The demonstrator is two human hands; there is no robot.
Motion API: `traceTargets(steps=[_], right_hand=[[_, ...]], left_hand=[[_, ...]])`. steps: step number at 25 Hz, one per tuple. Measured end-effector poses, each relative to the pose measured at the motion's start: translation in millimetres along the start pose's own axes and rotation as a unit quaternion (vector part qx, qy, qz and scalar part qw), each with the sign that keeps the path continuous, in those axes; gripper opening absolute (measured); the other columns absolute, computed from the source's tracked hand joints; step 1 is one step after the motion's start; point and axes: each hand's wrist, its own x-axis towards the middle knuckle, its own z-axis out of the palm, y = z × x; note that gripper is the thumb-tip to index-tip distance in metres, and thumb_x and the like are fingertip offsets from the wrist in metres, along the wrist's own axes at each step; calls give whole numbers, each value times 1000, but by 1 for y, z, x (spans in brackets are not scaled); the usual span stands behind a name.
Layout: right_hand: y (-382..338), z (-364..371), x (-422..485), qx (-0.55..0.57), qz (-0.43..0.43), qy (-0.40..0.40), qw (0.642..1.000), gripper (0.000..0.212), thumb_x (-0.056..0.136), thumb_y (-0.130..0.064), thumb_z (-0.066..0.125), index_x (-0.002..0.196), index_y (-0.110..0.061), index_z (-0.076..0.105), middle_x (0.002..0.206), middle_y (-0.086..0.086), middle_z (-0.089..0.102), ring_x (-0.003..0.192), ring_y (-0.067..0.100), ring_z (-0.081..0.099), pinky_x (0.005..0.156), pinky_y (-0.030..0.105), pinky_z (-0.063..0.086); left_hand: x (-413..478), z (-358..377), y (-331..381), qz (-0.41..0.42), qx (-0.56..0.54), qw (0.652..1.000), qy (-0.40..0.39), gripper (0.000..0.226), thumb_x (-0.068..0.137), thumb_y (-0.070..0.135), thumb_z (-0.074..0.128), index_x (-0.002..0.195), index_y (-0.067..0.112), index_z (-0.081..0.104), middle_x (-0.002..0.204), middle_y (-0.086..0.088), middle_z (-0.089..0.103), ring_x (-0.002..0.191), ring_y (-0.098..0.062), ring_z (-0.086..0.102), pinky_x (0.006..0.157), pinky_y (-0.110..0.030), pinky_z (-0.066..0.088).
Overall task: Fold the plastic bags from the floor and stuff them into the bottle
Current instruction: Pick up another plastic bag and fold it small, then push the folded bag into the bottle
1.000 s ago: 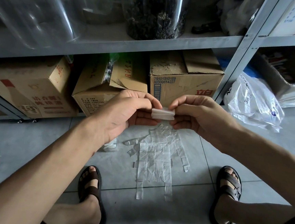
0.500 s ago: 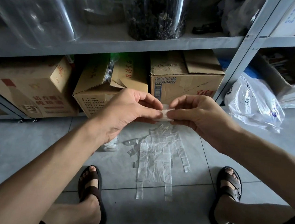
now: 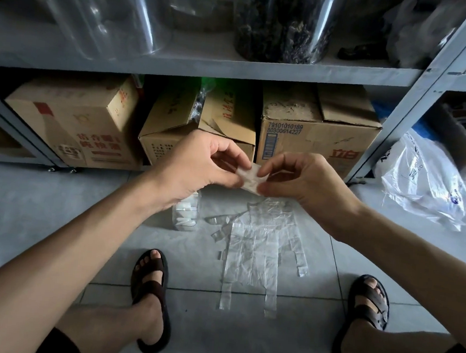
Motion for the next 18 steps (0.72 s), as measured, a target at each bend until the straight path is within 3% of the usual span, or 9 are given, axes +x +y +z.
traceTargets(steps=[6, 9, 11, 15, 18], right_hand=[[-8, 35, 36, -66, -11, -73, 995, 15, 78, 2, 78, 82, -12, 74, 72, -3, 69, 65, 4, 62, 64, 15, 49], [-9, 61, 72, -107, -30, -95, 989, 13, 78, -2, 80, 78, -14, 76, 75, 4, 70, 68, 4, 62, 69, 17, 52], [-1, 76, 96, -126, -33, -117, 985, 14, 76, -2, 81, 78, -14, 76, 77, -1, 73, 72, 4, 65, 70, 17, 52], [45, 94, 136, -210, -15, -121, 970, 13, 75, -6, 83, 80, -17, 77, 86, -9, 73, 80, 3, 66, 72, 15, 54], [111, 105, 158, -250, 26, -124, 960, 17, 76, -1, 81, 77, -17, 75, 86, -7, 73, 77, 4, 66, 71, 16, 55]], left_hand=[[-5, -31, -28, -7, 19, 999, 30, 32, 69, -4, 85, 84, 23, 76, 77, 5, 76, 71, -5, 67, 68, -17, 54], [-5, -53, -52, -19, 13, 996, 81, 35, 67, -6, 85, 85, 22, 75, 81, 1, 77, 73, -7, 68, 69, -19, 56], [-1, -65, -72, -38, 0, 995, 96, 38, 67, -10, 84, 90, 19, 75, 87, -6, 77, 77, -11, 70, 71, -21, 58], [22, -82, -129, -90, -15, 988, 121, 38, 70, -9, 82, 93, 21, 75, 89, -1, 77, 84, -11, 71, 77, -20, 57], [45, -81, -200, -182, -38, 970, 159, 30, 76, -12, 76, 91, 14, 71, 84, -5, 73, 74, -16, 67, 65, -20, 54]])
